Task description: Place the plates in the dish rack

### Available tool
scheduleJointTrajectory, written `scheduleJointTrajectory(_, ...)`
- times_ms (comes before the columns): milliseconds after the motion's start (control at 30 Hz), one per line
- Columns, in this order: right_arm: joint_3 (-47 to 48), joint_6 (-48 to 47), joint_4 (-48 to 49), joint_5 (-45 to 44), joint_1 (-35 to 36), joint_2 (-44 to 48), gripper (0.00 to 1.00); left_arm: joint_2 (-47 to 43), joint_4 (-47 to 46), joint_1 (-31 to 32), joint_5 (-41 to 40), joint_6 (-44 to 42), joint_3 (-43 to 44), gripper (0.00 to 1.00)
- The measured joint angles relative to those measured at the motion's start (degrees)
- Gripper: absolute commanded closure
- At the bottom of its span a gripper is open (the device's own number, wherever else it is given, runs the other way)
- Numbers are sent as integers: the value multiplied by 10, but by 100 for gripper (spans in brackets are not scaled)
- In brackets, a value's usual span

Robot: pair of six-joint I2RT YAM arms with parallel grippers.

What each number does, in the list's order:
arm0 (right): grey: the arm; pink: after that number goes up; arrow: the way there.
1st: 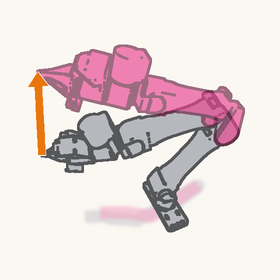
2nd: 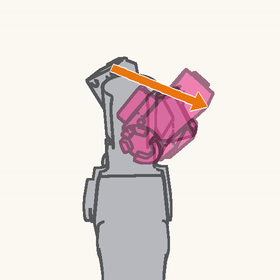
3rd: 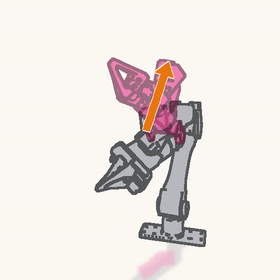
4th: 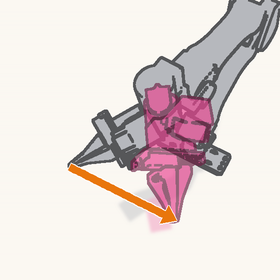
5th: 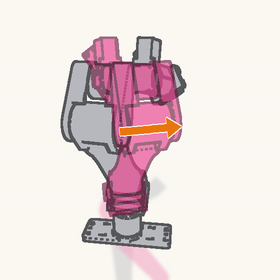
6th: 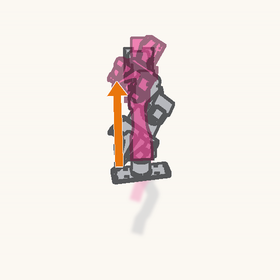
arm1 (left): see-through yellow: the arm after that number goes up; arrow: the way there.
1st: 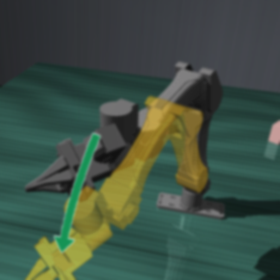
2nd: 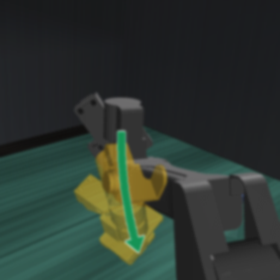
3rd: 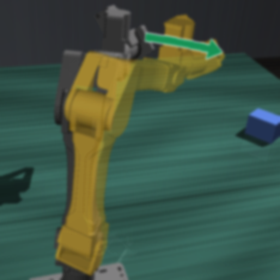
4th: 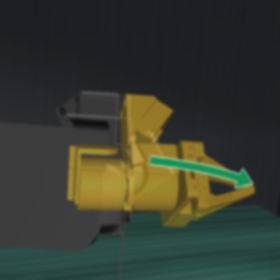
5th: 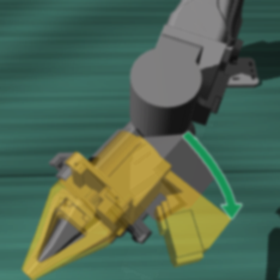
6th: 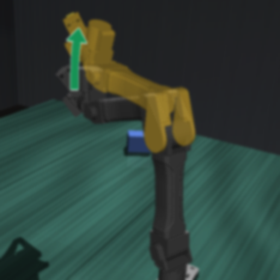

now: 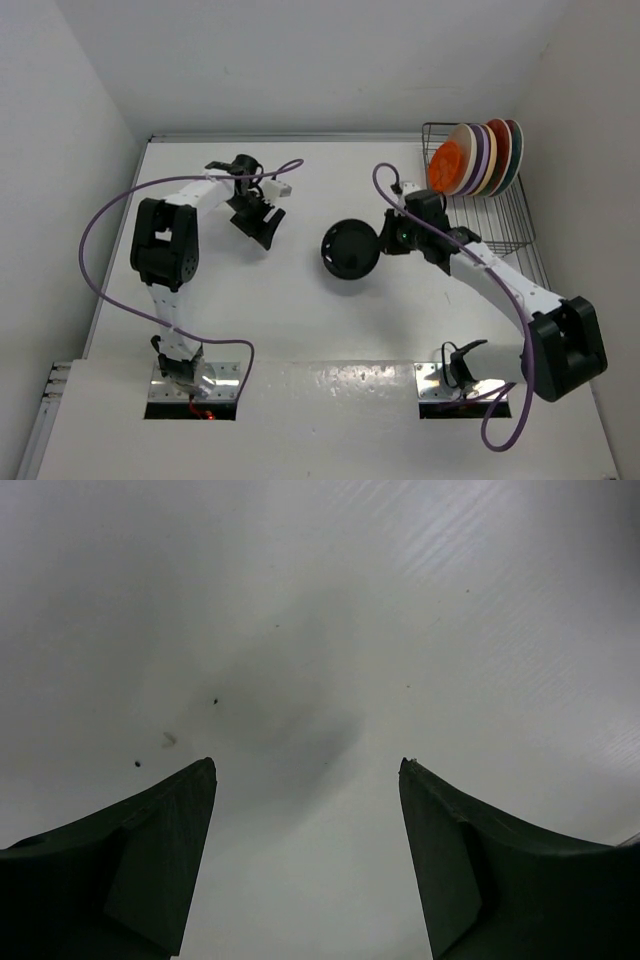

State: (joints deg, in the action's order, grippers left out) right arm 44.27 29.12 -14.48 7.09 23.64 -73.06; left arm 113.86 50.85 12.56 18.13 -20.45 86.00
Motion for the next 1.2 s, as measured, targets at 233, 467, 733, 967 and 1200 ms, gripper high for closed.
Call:
scheduleJointTrajectory(233,159,-75,-36,-115,-7,-61,100,0,-1,-29,-8,0,0,21)
scheduleJointTrajectory(467,409,-179,-30,-296,-101,-169,100,0,-4,-48,-9,0,0,21)
scheduleJointTrajectory(733,490,-330,66,-440,-157,-266,100,0,-4,-64,-7,1,0,21)
scheduleJointTrajectory(967,490,-344,70,-444,-181,-355,100,0,-4,-68,-7,2,0,21)
scheduleJointTrajectory(1200,487,-329,73,-449,-190,-405,100,0,-4,-69,-7,2,0,21)
